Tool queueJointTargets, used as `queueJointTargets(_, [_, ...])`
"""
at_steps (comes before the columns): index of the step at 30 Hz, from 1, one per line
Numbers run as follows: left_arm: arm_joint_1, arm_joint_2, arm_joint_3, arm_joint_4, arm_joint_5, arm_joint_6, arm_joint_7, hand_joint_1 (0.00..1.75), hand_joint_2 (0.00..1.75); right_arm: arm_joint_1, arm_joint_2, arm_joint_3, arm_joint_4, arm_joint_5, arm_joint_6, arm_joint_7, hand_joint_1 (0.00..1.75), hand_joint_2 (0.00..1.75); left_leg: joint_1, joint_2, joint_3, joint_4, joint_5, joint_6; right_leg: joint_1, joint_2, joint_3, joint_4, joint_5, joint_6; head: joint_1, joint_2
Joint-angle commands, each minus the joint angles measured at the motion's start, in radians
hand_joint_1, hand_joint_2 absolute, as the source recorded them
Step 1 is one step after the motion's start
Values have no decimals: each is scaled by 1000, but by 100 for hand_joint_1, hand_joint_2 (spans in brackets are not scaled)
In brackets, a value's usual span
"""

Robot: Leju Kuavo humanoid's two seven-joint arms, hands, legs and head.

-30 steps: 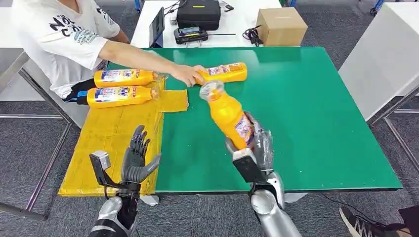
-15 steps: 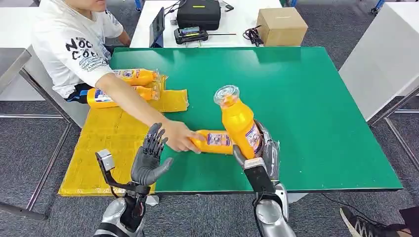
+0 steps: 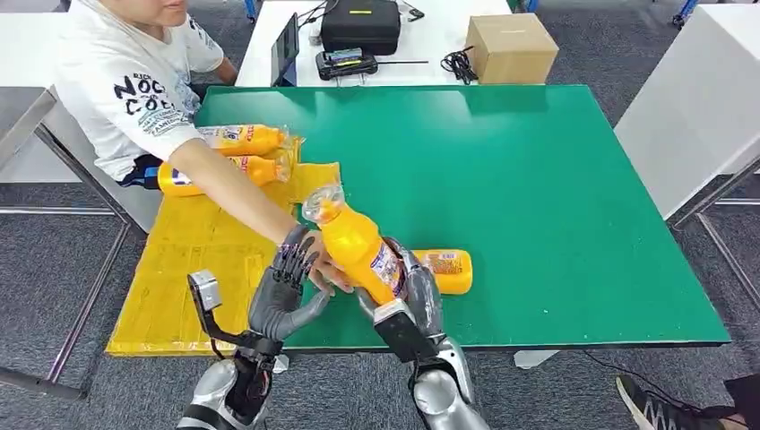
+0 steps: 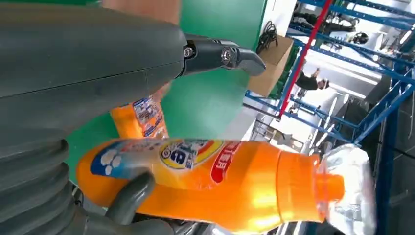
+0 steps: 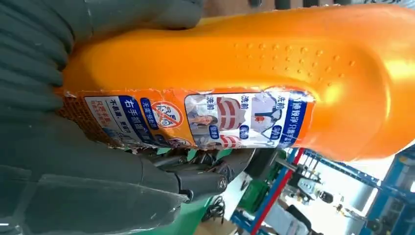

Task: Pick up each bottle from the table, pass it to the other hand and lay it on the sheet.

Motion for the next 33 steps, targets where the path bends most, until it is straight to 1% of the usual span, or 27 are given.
queueJointTargets(1, [-41,31,-28,57,4,1,21,0,175,-83,13,124,185,17,-1,8,175,175,1,2,3,-1,-1,-1,1,2,3,-1,0,-2,0,0])
queueJointTargets(3, [-39,31,-30,56,7,-3,23,0,175,-91,18,141,213,9,8,8,175,175,2,3,5,-1,-2,-2,2,3,4,-1,0,-3,0,0])
queueJointTargets(14, [-39,33,-28,63,14,-1,26,0,175,-104,47,222,347,0,43,0,175,175,1,1,3,-1,-1,-1,1,1,2,-1,0,-1,0,0])
queueJointTargets(18, [-38,34,-28,62,15,-2,25,0,175,-103,47,225,353,-2,45,0,175,175,2,2,4,-1,-2,-2,2,1,4,-1,-1,-2,0,0])
queueJointTargets(23, [-35,34,-32,59,10,-7,21,0,175,-113,52,226,363,-10,46,1,175,175,1,1,3,0,-1,-1,2,1,2,-1,-1,-2,0,0])
queueJointTargets(24, [-34,33,-31,58,8,-6,20,51,175,-114,53,225,359,-12,43,2,175,175,2,2,4,0,-2,-2,2,1,4,-1,-1,-2,0,0])
queueJointTargets(25, [-34,34,-31,57,6,-6,19,93,175,-115,53,224,357,-13,42,3,175,175,2,1,3,0,-1,-1,2,1,3,-1,-1,-2,0,0])
queueJointTargets(26, [-34,34,-31,57,6,-6,19,93,175,-115,53,224,357,-13,42,3,175,175,1,1,2,0,-1,-1,1,0,2,0,-1,-2,0,0])
queueJointTargets(27, [-34,35,-32,55,2,-6,17,175,175,-116,52,224,353,-14,43,4,175,175,2,1,4,0,-2,-2,2,1,3,-1,-1,-2,0,0])
queueJointTargets(33, [-27,35,-27,40,-20,-3,3,175,175,-115,47,220,338,-21,34,9,175,175,0,1,2,-1,-1,-1,0,0,1,0,-1,-1,0,0])
